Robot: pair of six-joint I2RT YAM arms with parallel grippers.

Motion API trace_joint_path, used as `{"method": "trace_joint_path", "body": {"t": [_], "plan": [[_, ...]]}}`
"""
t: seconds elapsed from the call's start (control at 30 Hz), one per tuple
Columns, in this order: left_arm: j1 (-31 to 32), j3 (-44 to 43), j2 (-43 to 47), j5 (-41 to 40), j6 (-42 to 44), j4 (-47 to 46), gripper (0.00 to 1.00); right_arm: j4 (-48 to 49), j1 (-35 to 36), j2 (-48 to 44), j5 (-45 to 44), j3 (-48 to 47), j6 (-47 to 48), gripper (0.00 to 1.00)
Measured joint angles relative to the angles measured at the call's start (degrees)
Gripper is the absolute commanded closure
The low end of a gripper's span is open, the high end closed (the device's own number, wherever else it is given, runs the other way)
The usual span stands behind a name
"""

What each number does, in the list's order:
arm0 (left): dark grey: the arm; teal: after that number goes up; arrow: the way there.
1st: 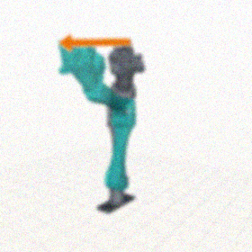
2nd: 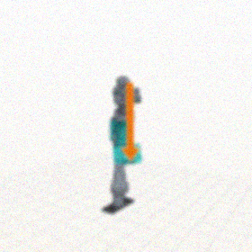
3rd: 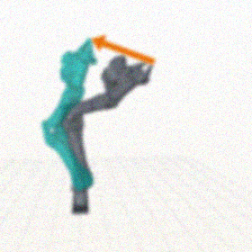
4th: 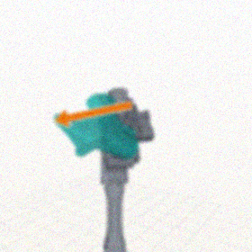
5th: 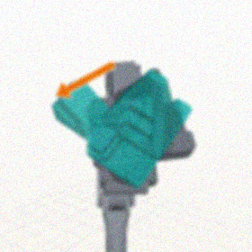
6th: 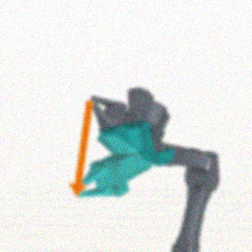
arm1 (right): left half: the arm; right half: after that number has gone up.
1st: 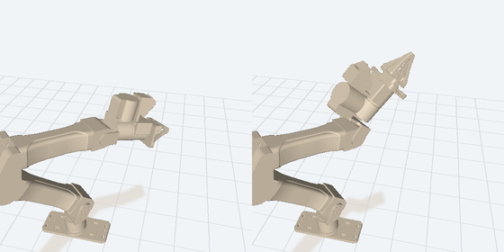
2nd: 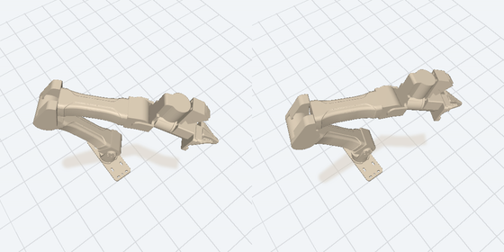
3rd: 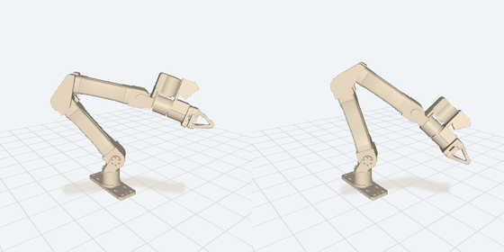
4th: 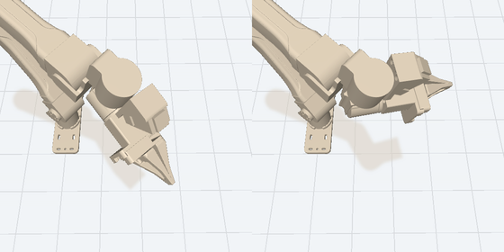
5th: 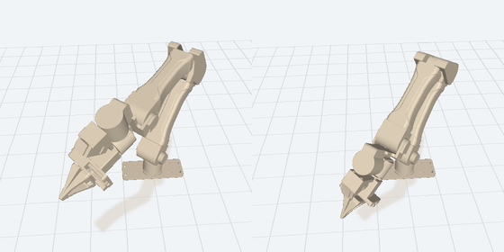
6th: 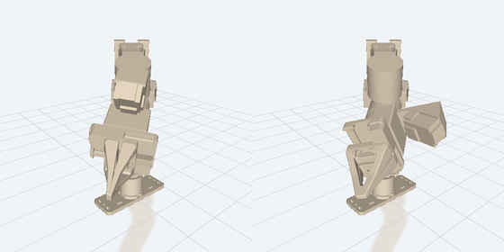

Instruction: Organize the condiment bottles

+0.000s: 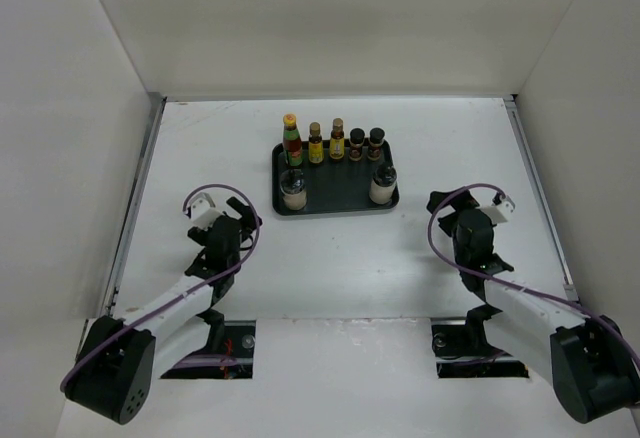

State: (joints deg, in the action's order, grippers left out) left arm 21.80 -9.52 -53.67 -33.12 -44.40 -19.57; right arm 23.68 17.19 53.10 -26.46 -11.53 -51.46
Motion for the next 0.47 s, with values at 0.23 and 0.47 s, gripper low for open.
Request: {"method": "trace_joint_path", "body": {"t": [0.23,0.47], "plan": [[0.02,-1.20,-2.21,0.24,-0.02,0.33,0.00,0.44,-0.74,0.28,0.61,0.02,-0.44,0.00],[0.11,-1.51,-5.11,0.63,0.00,-0.20,0.00,0.70,-0.79,0.28,0.70,0.02,-0.59,0.00]]}}
